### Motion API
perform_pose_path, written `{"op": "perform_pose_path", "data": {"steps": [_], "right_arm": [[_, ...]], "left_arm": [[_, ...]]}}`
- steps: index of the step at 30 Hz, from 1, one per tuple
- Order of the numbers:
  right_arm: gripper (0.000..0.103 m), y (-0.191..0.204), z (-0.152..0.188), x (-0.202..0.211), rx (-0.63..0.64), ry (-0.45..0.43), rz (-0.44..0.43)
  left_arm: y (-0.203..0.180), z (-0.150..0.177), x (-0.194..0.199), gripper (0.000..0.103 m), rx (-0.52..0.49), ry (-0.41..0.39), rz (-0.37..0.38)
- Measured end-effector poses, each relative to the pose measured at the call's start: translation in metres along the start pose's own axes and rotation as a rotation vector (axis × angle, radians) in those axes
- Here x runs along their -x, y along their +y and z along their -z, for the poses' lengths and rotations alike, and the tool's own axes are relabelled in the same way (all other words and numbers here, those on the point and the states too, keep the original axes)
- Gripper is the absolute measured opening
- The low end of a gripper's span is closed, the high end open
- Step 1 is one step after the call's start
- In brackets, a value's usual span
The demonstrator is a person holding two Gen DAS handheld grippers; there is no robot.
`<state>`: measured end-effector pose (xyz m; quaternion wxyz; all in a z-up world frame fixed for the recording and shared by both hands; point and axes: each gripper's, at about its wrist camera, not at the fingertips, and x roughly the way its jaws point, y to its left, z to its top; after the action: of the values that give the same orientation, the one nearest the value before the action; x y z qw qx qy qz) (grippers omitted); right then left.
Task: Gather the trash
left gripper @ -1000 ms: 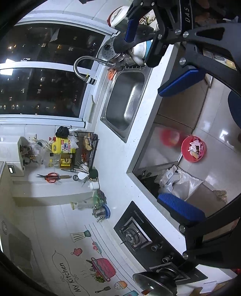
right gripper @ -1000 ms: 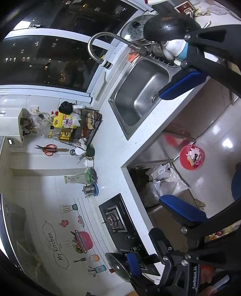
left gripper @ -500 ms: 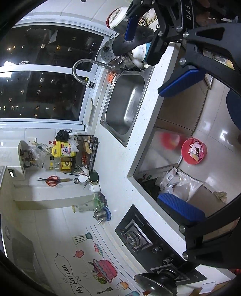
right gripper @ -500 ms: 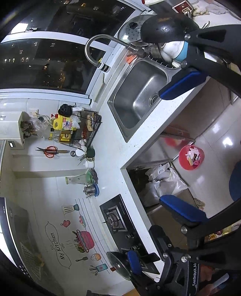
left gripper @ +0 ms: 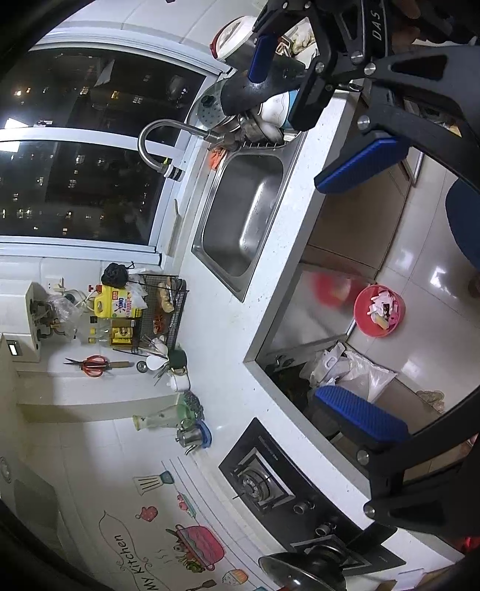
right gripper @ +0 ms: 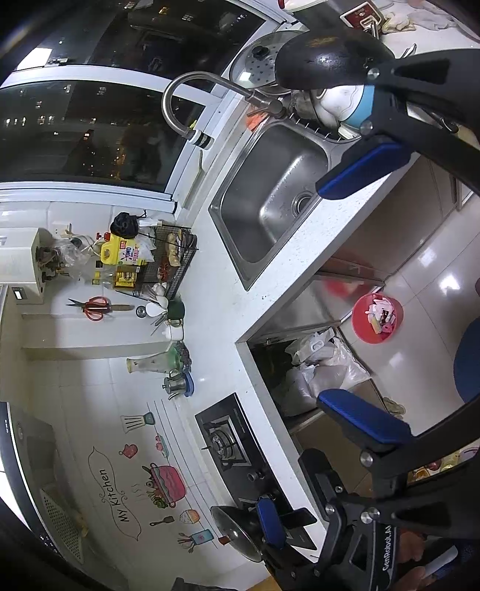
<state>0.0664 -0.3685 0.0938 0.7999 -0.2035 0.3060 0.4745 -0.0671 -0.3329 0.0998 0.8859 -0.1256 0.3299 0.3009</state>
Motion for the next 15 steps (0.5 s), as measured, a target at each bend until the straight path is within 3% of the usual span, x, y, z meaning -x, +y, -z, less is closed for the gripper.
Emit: {"op": "perform_pose_path", "data": {"steps": [15], "right_arm": [[0.102,0.0026,-0.0003,-0.0041,-0.009,0.017,0.003]], "left_arm": [[0.0028,0.0009,-0.001,0.103,-0.039,-0.005,-0.018]]}}
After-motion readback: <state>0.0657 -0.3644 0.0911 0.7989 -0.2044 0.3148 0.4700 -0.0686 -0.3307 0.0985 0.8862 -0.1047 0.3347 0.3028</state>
